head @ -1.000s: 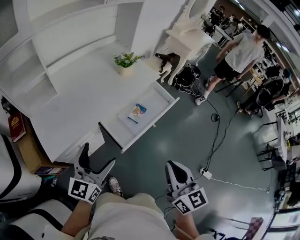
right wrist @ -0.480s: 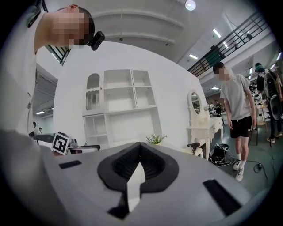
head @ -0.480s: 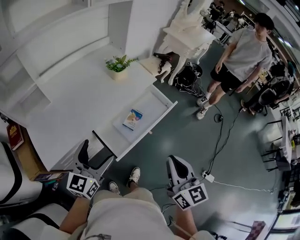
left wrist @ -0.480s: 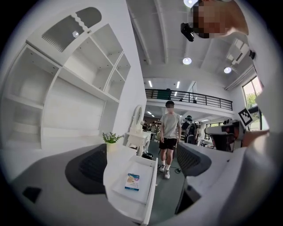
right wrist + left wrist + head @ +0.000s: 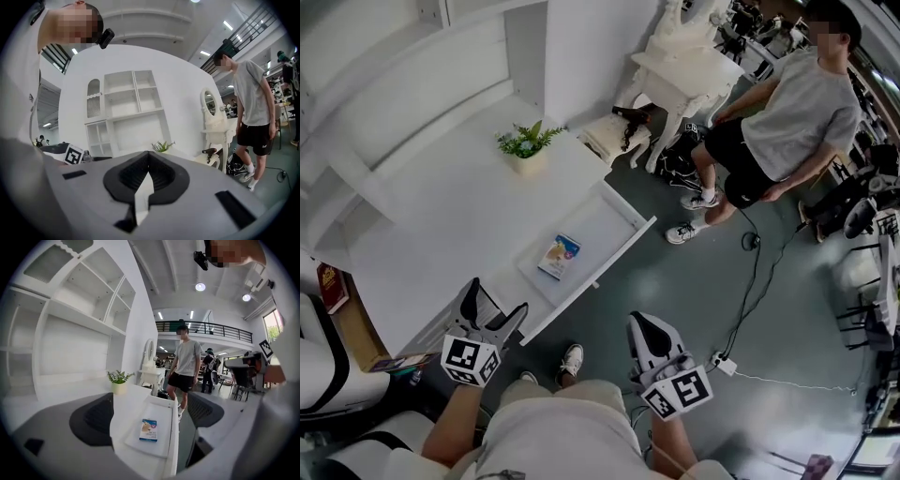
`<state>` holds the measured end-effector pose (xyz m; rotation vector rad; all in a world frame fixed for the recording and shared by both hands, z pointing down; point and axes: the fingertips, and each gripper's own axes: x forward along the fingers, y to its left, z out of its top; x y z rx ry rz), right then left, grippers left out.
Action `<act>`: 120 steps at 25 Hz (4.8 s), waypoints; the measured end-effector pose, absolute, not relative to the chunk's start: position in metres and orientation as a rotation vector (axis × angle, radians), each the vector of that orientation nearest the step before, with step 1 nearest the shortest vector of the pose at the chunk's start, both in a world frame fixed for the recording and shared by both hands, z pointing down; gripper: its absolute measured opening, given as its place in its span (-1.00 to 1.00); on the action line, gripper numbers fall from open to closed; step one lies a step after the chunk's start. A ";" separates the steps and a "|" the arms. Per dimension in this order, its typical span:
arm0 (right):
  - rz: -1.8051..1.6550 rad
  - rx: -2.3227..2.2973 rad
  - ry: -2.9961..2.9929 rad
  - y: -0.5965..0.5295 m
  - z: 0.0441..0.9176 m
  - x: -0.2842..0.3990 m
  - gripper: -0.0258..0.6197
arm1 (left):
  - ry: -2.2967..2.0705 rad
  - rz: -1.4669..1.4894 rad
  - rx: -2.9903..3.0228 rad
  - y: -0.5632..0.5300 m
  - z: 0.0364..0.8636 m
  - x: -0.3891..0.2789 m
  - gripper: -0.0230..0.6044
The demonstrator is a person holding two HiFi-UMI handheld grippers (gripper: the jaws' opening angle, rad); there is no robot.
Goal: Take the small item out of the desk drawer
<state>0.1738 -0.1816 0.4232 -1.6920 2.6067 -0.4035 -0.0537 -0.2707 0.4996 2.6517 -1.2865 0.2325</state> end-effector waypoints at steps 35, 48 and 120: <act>-0.857 -1.800 2.640 -0.163 0.543 0.212 -0.89 | -0.859 1.085 2.500 -0.410 0.785 0.093 0.59; -0.921 -1.866 2.558 -0.151 0.557 0.219 -0.89 | -0.813 1.198 2.365 -0.427 0.825 0.104 0.60; -0.416 -1.628 2.757 -0.085 0.439 0.060 -0.89 | -1.112 0.364 2.541 -0.321 0.551 -0.048 0.49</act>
